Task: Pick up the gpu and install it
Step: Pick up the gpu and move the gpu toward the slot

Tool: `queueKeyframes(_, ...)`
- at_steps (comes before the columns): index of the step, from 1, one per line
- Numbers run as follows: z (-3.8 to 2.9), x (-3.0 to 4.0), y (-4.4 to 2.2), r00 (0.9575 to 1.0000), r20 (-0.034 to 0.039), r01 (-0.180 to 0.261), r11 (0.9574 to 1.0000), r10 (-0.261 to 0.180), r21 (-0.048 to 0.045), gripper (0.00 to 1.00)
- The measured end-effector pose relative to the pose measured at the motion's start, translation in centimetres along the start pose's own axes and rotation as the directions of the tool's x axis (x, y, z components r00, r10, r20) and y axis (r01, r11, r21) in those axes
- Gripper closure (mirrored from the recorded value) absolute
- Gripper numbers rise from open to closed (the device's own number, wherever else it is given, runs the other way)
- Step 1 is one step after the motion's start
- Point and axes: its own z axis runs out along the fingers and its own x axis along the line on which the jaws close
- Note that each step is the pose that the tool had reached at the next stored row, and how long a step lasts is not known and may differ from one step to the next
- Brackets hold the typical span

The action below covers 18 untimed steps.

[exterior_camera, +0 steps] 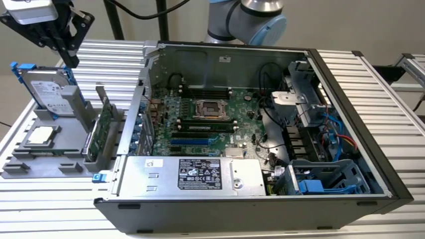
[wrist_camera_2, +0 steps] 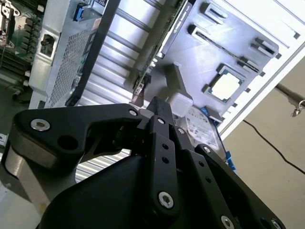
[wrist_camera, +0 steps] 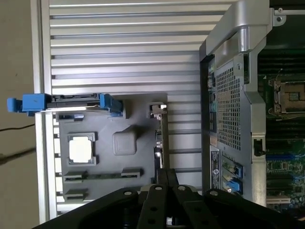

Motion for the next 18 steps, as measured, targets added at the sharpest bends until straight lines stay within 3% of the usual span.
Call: queueKeyframes(18,-0.03,0.12,-0.5,1.0,0.0,0.0,1.0,0.0,0.0,1.0)
